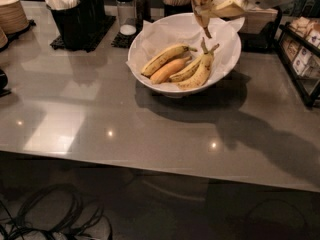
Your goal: Pick banana from white bowl
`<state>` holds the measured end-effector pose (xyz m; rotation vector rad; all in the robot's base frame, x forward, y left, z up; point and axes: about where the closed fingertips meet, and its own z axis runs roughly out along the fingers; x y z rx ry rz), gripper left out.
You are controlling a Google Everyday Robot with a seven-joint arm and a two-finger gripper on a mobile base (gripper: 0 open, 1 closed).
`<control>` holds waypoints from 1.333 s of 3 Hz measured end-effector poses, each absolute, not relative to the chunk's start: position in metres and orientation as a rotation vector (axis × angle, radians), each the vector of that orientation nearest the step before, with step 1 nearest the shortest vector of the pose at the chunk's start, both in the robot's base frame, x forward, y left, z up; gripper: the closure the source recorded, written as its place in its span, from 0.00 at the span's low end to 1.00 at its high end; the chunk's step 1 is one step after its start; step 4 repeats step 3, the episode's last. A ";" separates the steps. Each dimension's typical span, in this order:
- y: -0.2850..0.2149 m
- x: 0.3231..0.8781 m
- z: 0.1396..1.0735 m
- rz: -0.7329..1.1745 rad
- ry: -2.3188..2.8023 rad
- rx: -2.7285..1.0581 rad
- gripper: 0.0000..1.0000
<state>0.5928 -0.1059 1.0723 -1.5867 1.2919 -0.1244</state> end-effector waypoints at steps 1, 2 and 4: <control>-0.104 0.586 1.060 -0.063 1.188 -1.457 1.00; -0.101 0.567 1.086 -0.062 1.105 -1.406 1.00; -0.101 0.567 1.086 -0.062 1.105 -1.406 1.00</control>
Offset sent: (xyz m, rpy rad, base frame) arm -0.0055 0.0018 -0.0109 0.1243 -0.0611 0.0273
